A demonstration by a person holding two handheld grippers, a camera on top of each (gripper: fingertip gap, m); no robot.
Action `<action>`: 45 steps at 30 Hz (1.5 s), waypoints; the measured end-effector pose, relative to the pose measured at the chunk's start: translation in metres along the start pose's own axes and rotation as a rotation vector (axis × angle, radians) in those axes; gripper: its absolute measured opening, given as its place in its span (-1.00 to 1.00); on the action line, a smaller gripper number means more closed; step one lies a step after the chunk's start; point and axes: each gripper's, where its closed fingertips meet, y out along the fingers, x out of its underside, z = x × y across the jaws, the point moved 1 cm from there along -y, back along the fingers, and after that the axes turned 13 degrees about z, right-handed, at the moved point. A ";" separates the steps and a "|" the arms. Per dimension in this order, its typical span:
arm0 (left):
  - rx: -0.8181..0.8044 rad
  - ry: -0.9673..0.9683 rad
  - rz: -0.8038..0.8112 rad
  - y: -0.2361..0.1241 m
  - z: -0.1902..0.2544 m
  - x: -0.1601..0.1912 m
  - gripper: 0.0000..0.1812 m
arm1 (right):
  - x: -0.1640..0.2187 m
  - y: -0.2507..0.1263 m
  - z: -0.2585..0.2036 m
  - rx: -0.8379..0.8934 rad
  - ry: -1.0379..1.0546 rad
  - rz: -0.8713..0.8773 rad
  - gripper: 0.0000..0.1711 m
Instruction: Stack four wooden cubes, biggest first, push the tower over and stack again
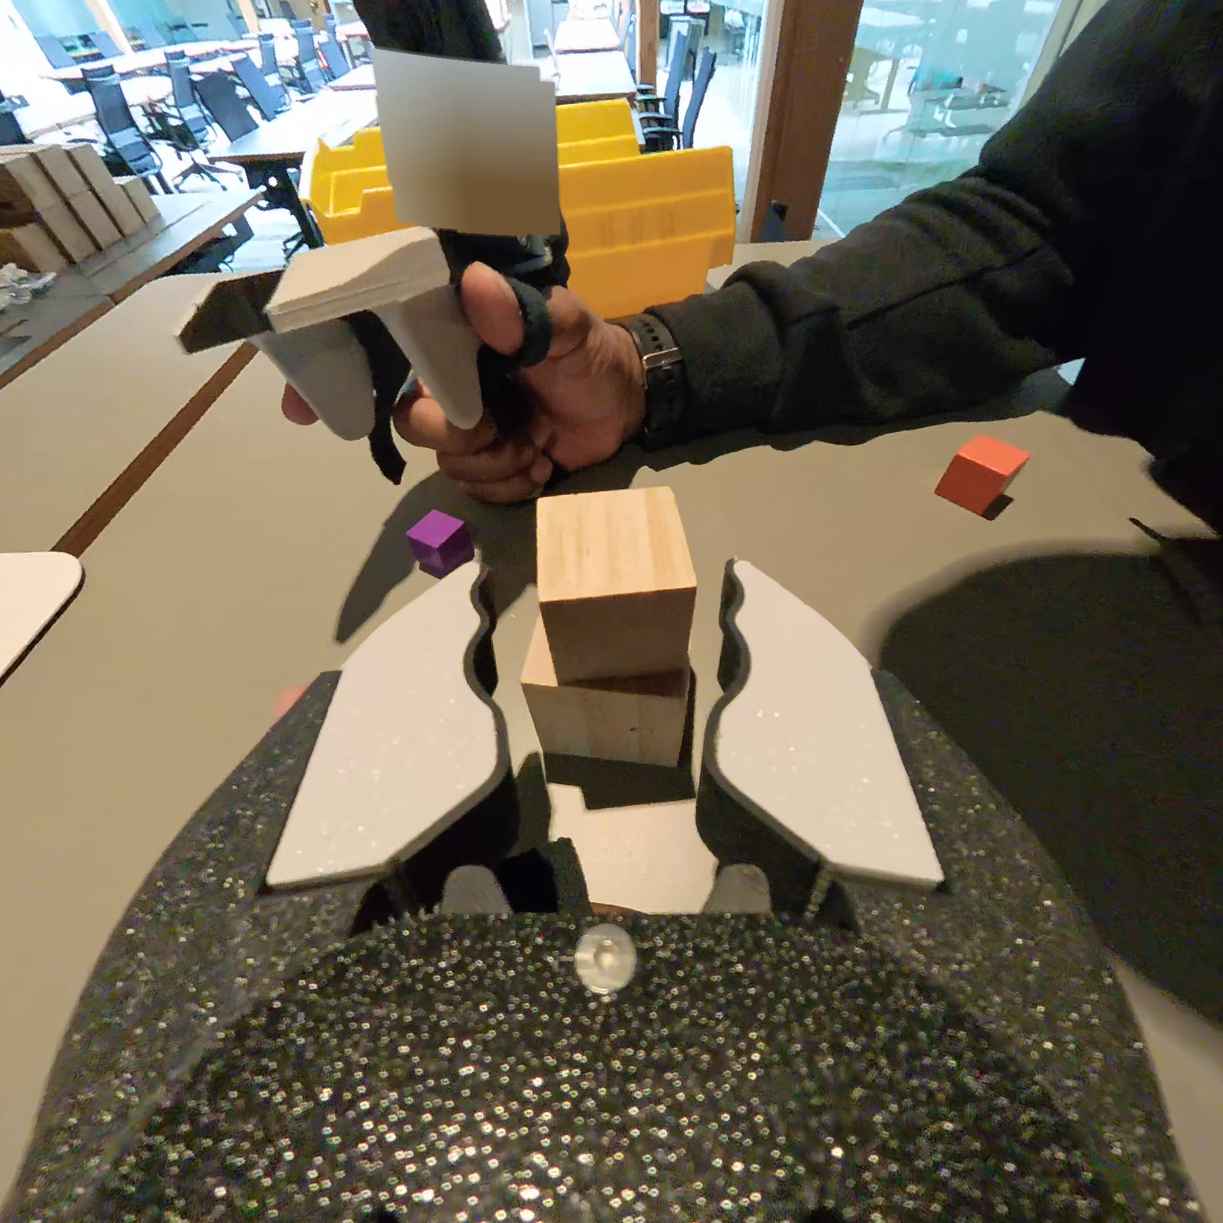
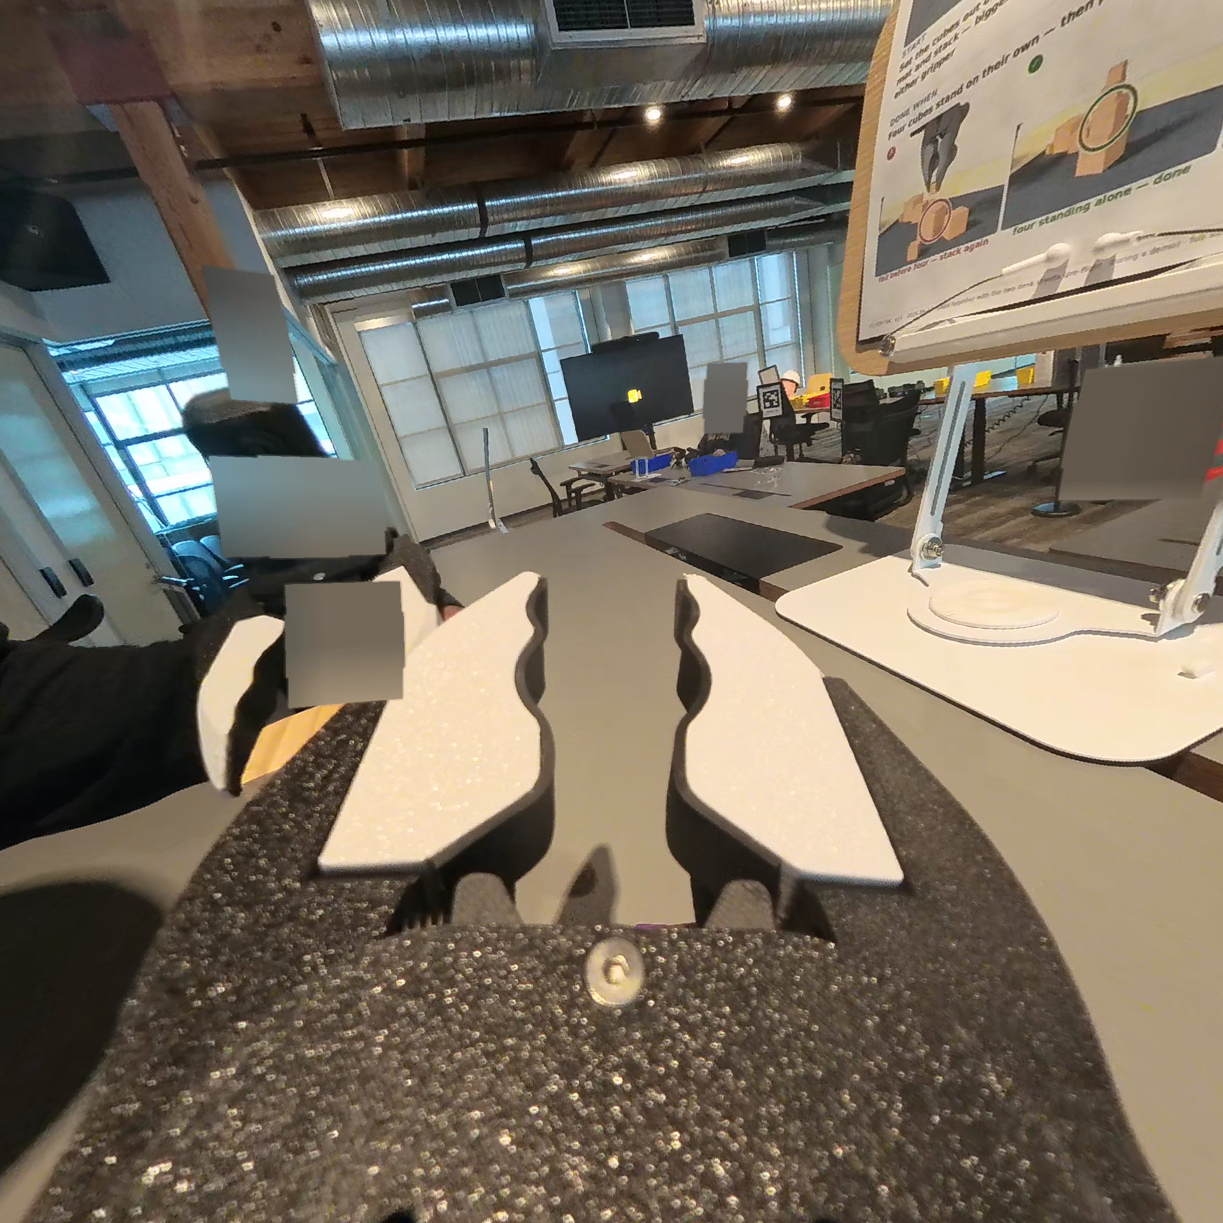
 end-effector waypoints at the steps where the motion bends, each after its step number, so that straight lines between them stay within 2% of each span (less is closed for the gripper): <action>1: -0.016 0.002 0.007 -0.001 -0.001 0.000 -0.30 | 0.000 0.000 0.000 0.000 0.000 0.001 -0.57; 6: -0.013 0.023 -0.012 0.000 0.000 0.004 -0.51 | 0.001 0.001 0.000 -0.002 -0.002 -0.007 -0.57; 21: 0.212 -0.035 0.047 0.005 -0.001 0.000 -0.52 | 0.001 0.001 -0.001 -0.010 0.004 -0.007 -0.57; 45: 0.203 -0.015 0.054 0.002 0.000 0.000 -0.52 | 0.002 0.001 -0.002 -0.017 0.001 -0.012 -0.57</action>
